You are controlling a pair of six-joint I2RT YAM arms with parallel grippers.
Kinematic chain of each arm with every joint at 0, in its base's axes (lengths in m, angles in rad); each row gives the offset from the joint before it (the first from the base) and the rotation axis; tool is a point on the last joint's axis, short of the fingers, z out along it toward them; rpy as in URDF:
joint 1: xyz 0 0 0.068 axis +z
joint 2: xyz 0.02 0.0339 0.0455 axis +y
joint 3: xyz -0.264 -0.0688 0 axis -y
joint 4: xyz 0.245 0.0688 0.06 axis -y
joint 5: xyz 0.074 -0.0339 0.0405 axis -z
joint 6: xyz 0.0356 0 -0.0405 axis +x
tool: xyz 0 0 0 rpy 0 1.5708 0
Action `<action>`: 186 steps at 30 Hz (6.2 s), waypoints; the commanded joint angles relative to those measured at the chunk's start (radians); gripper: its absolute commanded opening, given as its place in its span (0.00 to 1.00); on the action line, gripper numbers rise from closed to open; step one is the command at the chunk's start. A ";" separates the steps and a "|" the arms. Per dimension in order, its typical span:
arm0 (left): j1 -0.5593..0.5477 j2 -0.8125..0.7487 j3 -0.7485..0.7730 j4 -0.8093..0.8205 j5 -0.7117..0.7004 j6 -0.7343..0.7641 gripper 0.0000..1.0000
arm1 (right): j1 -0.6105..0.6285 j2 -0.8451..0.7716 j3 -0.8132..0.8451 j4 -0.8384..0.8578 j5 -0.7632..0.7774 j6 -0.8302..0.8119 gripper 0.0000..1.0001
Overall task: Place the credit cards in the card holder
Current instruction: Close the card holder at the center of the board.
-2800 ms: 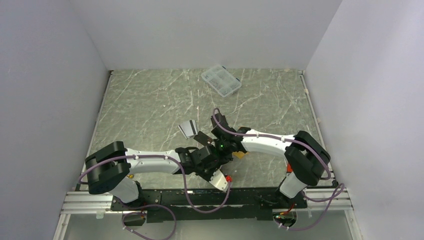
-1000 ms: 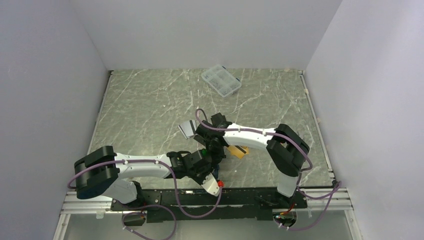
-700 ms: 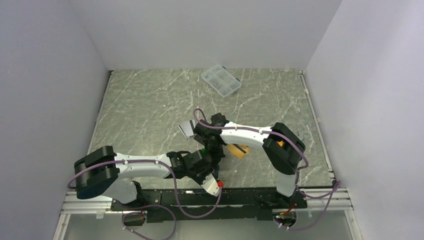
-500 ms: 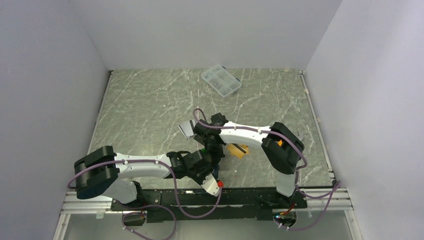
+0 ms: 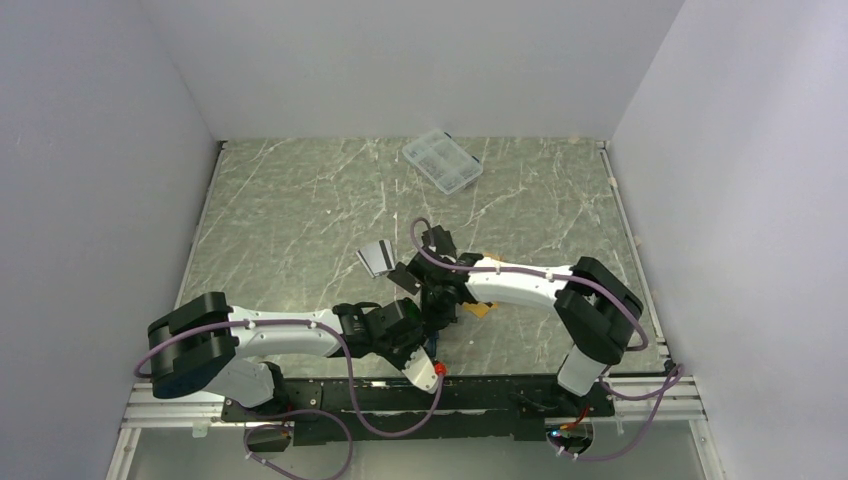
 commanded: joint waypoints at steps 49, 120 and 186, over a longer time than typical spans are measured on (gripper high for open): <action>-0.006 0.045 -0.020 0.009 0.019 0.014 0.00 | 0.017 -0.007 -0.073 0.101 0.080 0.033 0.00; -0.006 0.054 -0.004 -0.022 0.017 0.002 0.00 | 0.105 -0.138 -0.251 0.000 0.249 0.127 0.00; 1.057 -0.190 0.425 -0.481 0.422 -0.426 0.99 | 0.169 -0.136 -0.055 0.024 0.508 -0.024 0.98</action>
